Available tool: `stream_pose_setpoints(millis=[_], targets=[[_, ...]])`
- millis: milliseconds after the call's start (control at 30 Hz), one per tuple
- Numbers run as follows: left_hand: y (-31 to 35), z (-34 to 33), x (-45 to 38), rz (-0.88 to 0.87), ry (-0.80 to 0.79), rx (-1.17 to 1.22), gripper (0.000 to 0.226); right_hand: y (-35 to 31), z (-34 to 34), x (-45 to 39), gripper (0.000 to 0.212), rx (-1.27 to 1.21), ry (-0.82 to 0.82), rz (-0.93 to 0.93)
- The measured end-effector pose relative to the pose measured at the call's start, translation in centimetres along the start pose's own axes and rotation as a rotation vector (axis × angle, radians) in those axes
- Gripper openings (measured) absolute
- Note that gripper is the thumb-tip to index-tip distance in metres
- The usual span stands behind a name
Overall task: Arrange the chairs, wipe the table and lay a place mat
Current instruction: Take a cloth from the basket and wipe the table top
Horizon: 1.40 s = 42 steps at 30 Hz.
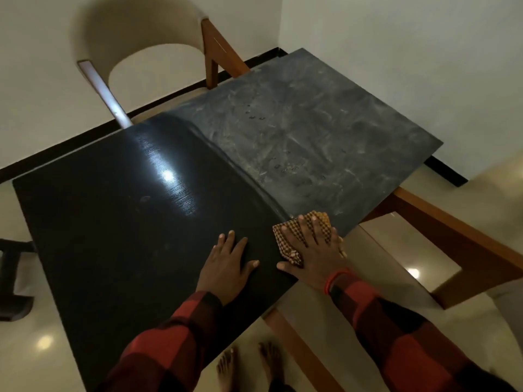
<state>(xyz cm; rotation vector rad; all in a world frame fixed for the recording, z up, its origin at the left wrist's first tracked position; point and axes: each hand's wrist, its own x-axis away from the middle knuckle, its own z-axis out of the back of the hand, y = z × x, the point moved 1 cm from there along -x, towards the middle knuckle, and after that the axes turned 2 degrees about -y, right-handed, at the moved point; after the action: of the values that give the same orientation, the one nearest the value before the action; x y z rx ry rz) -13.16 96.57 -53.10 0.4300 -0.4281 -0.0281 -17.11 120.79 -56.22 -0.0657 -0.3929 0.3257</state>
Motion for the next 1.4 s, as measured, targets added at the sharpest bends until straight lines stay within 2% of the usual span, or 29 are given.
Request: stream_pose_setpoints(millis=[100,300,467,1100,1400], targets=[[0.8,0.2,-3.1,-0.028,0.016,-0.028,0.068,0.2,-0.1,-0.8,0.09,-0.024,0.056,0.054],[1.6,2.0,-9.8,-0.027,0.087,-0.1,0.068,-0.1,1.4,-6.0,0.073,-0.029,0.114,0.064],[0.4,4.1,-14.1,-0.056,0.143,-0.118,0.07,-1.1,3.0,-12.1,0.07,0.011,0.17,0.091],[-12.8,15.4,-26.0,0.076,0.307,-0.081,0.06,-10.0,8.4,-33.2,0.067,0.054,0.285,0.146],[-15.7,17.9,-28.4,0.075,0.335,-0.062,0.056,-13.9,10.8,-40.4,0.077,0.066,0.267,0.169]])
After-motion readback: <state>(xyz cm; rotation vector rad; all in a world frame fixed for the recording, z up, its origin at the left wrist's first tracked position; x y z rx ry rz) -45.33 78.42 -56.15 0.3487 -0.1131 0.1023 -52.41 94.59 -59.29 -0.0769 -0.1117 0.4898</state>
